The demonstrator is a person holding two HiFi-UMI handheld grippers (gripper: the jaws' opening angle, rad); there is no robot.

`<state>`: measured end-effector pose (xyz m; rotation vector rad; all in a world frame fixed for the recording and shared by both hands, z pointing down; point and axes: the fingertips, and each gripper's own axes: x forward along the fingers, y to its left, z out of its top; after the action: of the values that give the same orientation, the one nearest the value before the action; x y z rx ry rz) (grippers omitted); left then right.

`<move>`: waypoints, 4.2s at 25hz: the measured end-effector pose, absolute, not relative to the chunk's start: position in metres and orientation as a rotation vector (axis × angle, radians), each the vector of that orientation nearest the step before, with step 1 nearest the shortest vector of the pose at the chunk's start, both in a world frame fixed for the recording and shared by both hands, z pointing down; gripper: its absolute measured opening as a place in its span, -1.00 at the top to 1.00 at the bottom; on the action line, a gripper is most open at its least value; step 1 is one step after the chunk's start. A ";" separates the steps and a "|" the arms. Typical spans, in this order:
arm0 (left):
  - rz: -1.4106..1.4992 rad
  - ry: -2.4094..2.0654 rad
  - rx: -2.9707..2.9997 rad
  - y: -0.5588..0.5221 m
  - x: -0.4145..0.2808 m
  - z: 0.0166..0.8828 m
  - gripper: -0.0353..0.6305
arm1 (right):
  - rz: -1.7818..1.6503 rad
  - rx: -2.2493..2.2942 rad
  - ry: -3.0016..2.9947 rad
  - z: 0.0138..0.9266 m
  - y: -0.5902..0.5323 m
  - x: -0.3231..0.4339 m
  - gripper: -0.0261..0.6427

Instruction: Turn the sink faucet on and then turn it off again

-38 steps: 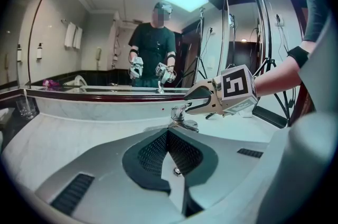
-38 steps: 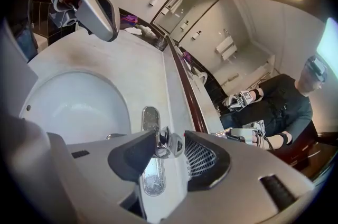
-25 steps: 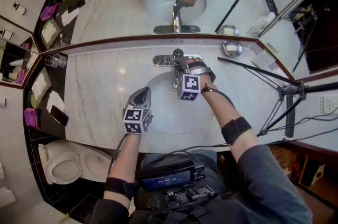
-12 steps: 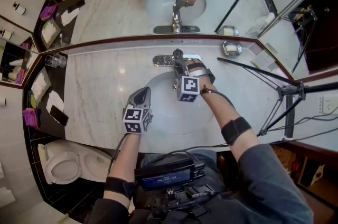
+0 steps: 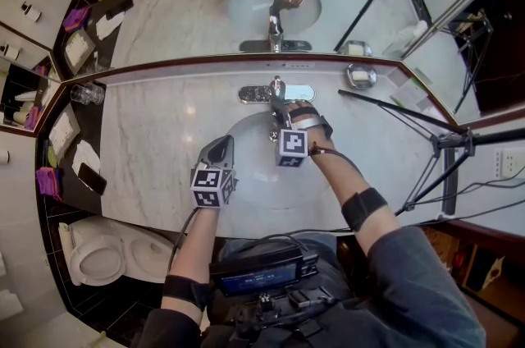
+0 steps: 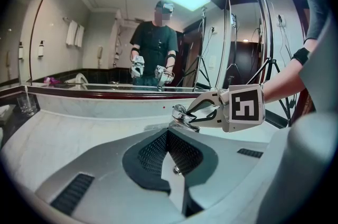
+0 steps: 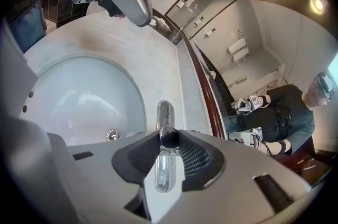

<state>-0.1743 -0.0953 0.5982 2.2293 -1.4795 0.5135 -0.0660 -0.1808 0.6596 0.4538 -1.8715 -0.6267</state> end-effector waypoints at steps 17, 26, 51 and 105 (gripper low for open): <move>0.509 -1.503 2.226 -0.091 -0.184 0.593 0.89 | -0.492 0.599 -1.943 0.644 -0.171 -0.054 0.54; 0.496 -1.489 2.244 -0.092 -0.174 0.589 0.89 | -0.227 0.792 -2.080 0.616 -0.158 -0.021 0.80; 0.409 -1.463 2.270 -0.077 -0.170 0.563 0.89 | 0.615 1.349 -2.313 0.583 -0.102 0.082 0.87; 1.672 -1.110 2.906 -0.166 -0.043 0.634 0.21 | 0.632 1.355 -2.259 0.609 -0.111 0.102 0.86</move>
<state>-0.0434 -0.1658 0.6344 2.9064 -1.1102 1.6720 0.1019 -0.1110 0.6093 1.3554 -2.2593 0.6325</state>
